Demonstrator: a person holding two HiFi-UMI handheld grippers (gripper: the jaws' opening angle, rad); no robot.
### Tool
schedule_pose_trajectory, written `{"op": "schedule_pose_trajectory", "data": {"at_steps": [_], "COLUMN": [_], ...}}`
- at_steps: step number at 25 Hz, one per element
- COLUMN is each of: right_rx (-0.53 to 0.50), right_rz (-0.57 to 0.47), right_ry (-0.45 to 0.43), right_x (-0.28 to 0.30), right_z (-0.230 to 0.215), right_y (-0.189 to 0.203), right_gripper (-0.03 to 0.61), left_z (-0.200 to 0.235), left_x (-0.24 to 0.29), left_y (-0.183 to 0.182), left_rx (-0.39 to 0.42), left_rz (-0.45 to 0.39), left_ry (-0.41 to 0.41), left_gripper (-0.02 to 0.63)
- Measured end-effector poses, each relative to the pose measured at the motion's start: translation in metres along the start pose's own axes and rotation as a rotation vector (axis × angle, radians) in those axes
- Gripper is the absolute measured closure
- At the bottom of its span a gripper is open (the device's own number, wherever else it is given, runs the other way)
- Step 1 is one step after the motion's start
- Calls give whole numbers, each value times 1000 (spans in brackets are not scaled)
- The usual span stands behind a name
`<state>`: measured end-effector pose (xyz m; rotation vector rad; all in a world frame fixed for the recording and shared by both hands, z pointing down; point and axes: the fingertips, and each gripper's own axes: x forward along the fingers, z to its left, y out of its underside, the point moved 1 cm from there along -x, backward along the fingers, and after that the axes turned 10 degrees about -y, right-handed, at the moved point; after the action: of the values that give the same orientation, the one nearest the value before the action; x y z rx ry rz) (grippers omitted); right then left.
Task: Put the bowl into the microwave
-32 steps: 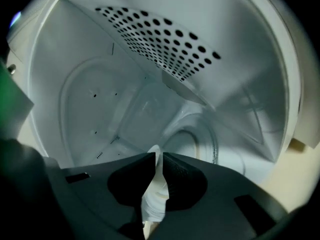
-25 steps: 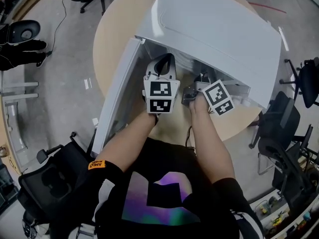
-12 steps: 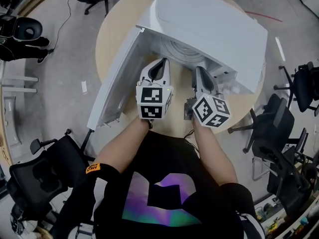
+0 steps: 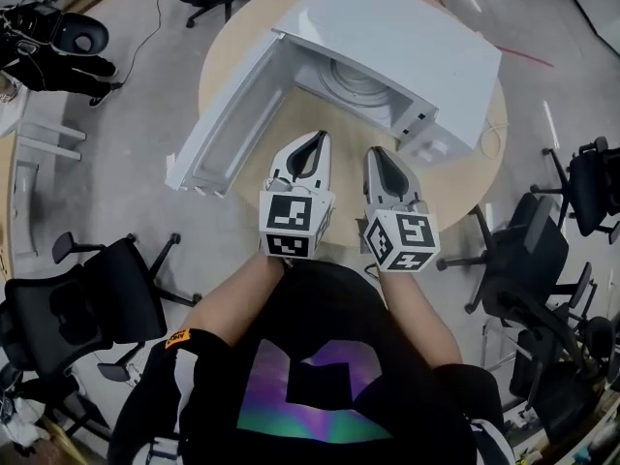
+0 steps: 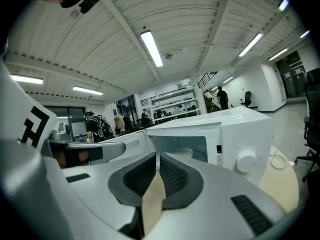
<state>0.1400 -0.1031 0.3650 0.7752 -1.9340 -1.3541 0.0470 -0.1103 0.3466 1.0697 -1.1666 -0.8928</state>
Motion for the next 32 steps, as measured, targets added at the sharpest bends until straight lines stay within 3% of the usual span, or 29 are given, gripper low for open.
{"op": "schedule_pose_trajectory", "data": {"at_steps": [7, 13, 21, 32], "right_rx": [-51, -106, -141, -155], "right_rz": [0, 21, 43, 63], "right_ry": [-81, -123, -95, 2], "right_x": [-42, -72, -92, -111], "right_z": [32, 61, 83, 130], "right_y": [1, -3, -5, 11], "right_gripper": [541, 541, 541, 541], "left_z": [-8, -16, -8, 13], "left_x": [-69, -106, -144, -188], "left_y": [-2, -11, -11, 6], "left_rx": [8, 25, -1, -4], "left_rz": [-28, -49, -56, -48], "left_ry": [-79, -83, -58, 62], "left_gripper": [568, 568, 568, 568]}}
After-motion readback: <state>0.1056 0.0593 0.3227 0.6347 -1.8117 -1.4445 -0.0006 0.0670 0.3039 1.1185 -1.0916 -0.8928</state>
